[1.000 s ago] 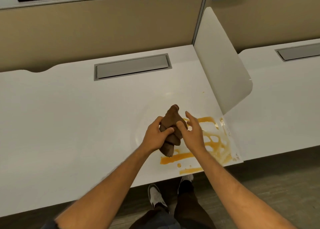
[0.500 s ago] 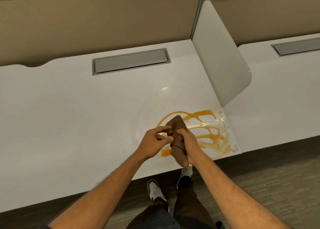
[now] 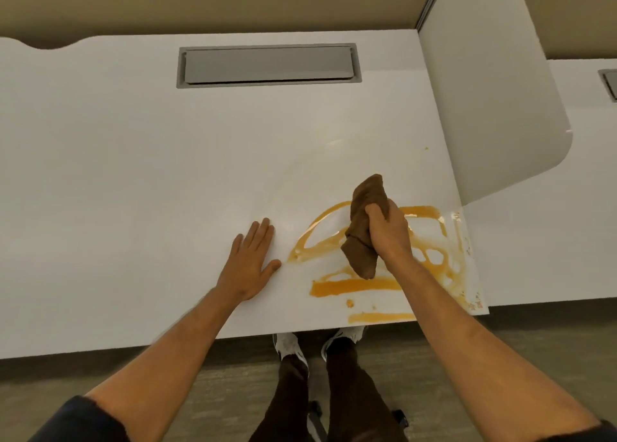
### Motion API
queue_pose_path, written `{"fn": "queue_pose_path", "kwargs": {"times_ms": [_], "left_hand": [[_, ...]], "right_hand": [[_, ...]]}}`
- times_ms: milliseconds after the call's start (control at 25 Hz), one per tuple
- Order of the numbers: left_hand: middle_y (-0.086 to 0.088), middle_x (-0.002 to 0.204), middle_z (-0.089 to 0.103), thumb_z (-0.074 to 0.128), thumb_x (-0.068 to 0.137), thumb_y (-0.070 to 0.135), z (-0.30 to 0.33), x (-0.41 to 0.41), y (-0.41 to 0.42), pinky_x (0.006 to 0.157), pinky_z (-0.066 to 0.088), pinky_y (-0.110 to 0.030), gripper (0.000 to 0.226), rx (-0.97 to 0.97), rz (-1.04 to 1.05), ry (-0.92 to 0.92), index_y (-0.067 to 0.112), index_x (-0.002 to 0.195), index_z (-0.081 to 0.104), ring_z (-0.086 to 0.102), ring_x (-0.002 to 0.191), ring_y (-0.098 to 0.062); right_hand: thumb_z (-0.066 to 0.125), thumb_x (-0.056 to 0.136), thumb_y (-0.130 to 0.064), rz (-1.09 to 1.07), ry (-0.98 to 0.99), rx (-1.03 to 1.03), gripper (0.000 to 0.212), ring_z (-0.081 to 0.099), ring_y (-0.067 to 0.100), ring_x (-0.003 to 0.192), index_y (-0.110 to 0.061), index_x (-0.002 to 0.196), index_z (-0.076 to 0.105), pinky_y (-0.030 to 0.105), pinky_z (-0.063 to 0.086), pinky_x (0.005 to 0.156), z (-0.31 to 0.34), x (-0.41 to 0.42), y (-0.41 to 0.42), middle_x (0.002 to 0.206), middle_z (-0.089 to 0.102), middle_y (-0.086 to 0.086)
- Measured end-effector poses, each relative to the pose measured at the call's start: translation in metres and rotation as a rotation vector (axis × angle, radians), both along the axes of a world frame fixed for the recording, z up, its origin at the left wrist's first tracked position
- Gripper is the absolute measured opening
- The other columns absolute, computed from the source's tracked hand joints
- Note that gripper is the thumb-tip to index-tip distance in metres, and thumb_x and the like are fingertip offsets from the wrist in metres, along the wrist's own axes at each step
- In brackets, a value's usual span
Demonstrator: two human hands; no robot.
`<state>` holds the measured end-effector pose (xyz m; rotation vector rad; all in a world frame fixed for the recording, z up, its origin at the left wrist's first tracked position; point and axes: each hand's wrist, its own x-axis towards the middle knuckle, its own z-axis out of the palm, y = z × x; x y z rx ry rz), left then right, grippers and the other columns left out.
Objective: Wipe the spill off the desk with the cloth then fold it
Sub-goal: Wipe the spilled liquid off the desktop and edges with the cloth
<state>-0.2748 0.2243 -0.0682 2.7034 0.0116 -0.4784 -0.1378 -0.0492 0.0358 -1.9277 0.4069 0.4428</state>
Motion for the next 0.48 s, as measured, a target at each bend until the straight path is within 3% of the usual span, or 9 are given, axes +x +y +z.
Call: {"fn": "queue_pose_path", "kwargs": {"times_ms": [120, 280, 360, 480], "left_hand": [[0.003, 0.176, -0.017, 0.018, 0.106, 0.061, -0.014, -0.005, 0.001, 0.131, 0.002, -0.047, 0.078, 0.116, -0.037, -0.06, 0.022, 0.167, -0.01, -0.013, 0.162, -0.018], [0.003, 0.177, -0.01, 0.02, 0.106, 0.059, -0.023, -0.007, -0.001, 0.13, 0.004, -0.046, 0.076, 0.13, -0.02, -0.11, 0.02, 0.168, -0.004, -0.006, 0.163, -0.018], [0.002, 0.177, -0.007, 0.019, 0.106, 0.06, -0.025, -0.008, -0.001, 0.13, 0.003, -0.046, 0.077, 0.138, -0.017, -0.123, 0.02, 0.168, -0.002, -0.004, 0.163, -0.018], [0.003, 0.177, -0.004, 0.021, 0.106, 0.06, -0.025, -0.008, -0.002, 0.13, 0.002, -0.044, 0.077, 0.13, -0.01, -0.122, 0.02, 0.168, 0.0, -0.002, 0.164, -0.019]], "right_hand": [[0.049, 0.09, -0.037, 0.081, -0.092, -0.129, 0.032, 0.066, 0.022, 0.092, -0.019, 0.114, 0.061, 0.031, 0.05, 0.067, -0.025, 0.019, 0.014, 0.097, 0.068, -0.001], [0.048, 0.101, -0.027, 0.205, -0.15, -0.188, 0.043, 0.058, 0.033, 0.12, -0.014, 0.142, 0.046, 0.047, 0.053, 0.094, -0.062, 0.013, 0.039, 0.131, 0.058, 0.013], [0.049, 0.101, -0.026, 0.252, -0.158, -0.216, 0.054, 0.036, 0.035, 0.146, -0.013, 0.153, 0.035, 0.051, 0.043, 0.111, -0.077, 0.006, 0.053, 0.156, 0.04, 0.015], [0.055, 0.097, -0.036, 0.363, -0.238, -0.317, 0.072, 0.012, 0.03, 0.157, -0.01, 0.157, 0.028, 0.051, 0.027, 0.124, -0.089, 0.007, 0.071, 0.166, 0.026, 0.014]]}}
